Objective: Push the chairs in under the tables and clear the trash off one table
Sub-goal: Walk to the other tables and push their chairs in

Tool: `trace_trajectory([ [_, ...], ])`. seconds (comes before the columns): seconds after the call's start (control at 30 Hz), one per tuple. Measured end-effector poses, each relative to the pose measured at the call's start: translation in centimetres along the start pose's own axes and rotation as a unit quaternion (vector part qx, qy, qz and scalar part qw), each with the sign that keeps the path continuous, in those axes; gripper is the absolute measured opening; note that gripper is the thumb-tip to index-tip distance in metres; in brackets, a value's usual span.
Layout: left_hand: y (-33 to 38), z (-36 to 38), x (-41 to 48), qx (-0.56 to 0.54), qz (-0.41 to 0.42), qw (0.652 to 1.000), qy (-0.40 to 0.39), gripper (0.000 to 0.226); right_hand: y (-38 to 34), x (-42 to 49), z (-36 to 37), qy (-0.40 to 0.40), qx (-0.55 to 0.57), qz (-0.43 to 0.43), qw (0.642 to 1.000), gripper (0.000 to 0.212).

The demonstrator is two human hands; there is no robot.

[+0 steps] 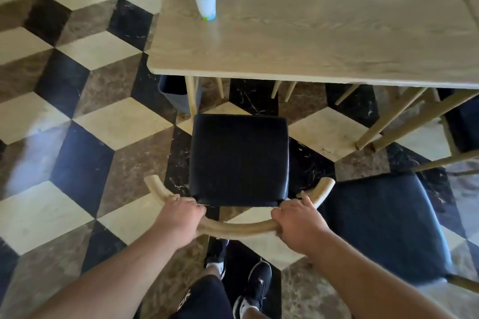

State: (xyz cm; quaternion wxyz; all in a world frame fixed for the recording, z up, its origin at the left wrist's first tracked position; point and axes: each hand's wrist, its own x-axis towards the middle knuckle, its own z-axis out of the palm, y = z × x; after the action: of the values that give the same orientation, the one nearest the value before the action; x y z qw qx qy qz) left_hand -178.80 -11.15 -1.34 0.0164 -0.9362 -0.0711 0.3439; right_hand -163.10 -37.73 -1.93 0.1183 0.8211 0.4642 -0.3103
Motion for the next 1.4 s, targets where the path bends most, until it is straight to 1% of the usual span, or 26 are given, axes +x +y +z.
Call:
trace_trajectory([
  [0.27, -4.1, -4.9, 6.3, 0.013, 0.006, 1.000, 0.002, 0.027, 3.2, 5.7, -4.9, 0.000, 0.011, 0.017, 1.000, 0.030],
  [0.43, -7.4, -7.9, 9.9, 0.000, 0.013, 1.000, 0.019, 0.035, 4.5, 8.9, -8.7, -0.007, 0.002, 0.016, 1.000, 0.046],
  [0.5, -8.6, -8.8, 11.3, 0.001, 0.020, 0.999, 0.028, 0.035, 5.0, 10.3, -9.7, -0.003, -0.003, 0.018, 1.000, 0.049],
  [0.7, -10.3, -10.8, 14.9, 0.006, 0.032, 0.999, 0.037, 0.036, 7.4, 13.7, -11.8, -0.010, -0.018, 0.032, 0.999, 0.048],
  [0.87, -10.7, -12.3, 17.2, 0.011, 0.047, 0.997, 0.055, 0.037, 9.5, 15.6, -13.2, -0.009, -0.031, 0.048, 0.998, 0.041],
  [1.03, -11.4, -13.6, 19.0, 0.015, 0.059, 0.995, 0.074, 0.031, 10.9, 17.1, -14.7, -0.016, -0.030, 0.058, 0.998, 0.035],
  [1.3, -12.3, -14.5, 20.2, 0.022, 0.078, 0.993, 0.086, 0.032, 11.2, 18.3, -16.2, -0.027, -0.036, 0.058, 0.997, 0.038],
  [1.4, -12.2, -14.3, 20.2, 0.019, 0.082, 0.992, 0.091, 0.034, 11.1, 18.4, -15.7, -0.016, -0.040, 0.061, 0.997, 0.038],
])
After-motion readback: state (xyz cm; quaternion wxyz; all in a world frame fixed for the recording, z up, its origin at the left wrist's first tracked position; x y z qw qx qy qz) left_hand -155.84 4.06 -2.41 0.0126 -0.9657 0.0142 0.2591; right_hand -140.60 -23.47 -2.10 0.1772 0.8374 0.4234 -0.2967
